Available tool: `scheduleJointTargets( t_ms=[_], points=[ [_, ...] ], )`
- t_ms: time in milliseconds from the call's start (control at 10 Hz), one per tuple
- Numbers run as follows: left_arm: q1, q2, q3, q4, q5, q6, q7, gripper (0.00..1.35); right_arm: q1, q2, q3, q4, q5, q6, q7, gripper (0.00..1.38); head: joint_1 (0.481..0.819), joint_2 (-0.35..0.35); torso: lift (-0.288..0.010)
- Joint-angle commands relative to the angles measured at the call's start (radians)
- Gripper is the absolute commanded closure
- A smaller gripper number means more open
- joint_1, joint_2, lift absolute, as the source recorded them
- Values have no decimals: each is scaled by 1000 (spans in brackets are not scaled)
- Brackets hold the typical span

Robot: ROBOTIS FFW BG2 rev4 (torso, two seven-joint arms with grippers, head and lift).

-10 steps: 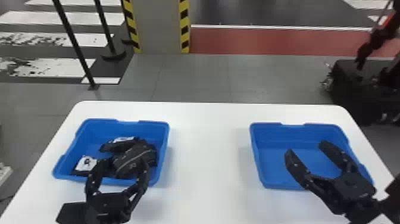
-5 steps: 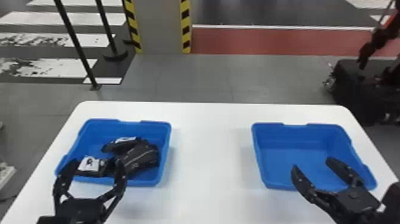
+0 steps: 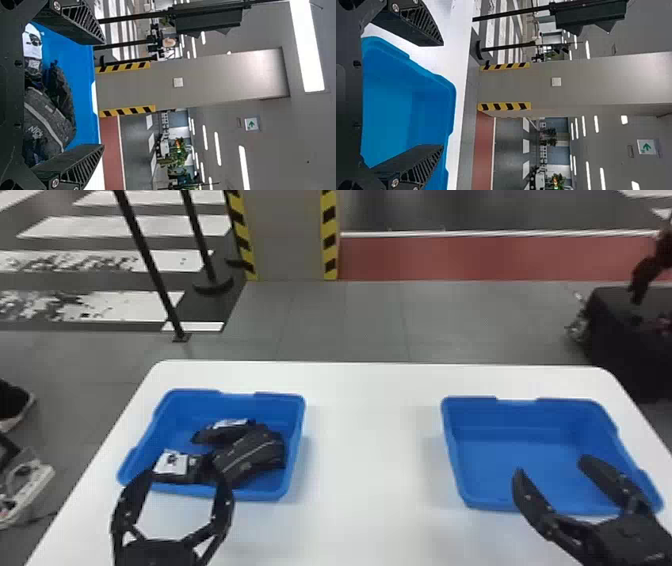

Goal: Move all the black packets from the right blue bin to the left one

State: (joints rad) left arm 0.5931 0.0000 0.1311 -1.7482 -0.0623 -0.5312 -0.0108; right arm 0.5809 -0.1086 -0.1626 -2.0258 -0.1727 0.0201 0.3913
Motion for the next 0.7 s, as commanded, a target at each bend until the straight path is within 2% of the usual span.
scheduleJointTargets(
  t_ms=[0, 600],
  points=[
    [-9, -3, -10, -8, -1, 28, 0, 98, 1, 4, 2, 0, 4, -1, -3, 107, 695, 60, -110],
    [-24, -3, -30, -8, -2, 43, 0, 99, -7, 6, 0, 12, 1, -1, -3, 107, 695, 40, -110]
  ],
)
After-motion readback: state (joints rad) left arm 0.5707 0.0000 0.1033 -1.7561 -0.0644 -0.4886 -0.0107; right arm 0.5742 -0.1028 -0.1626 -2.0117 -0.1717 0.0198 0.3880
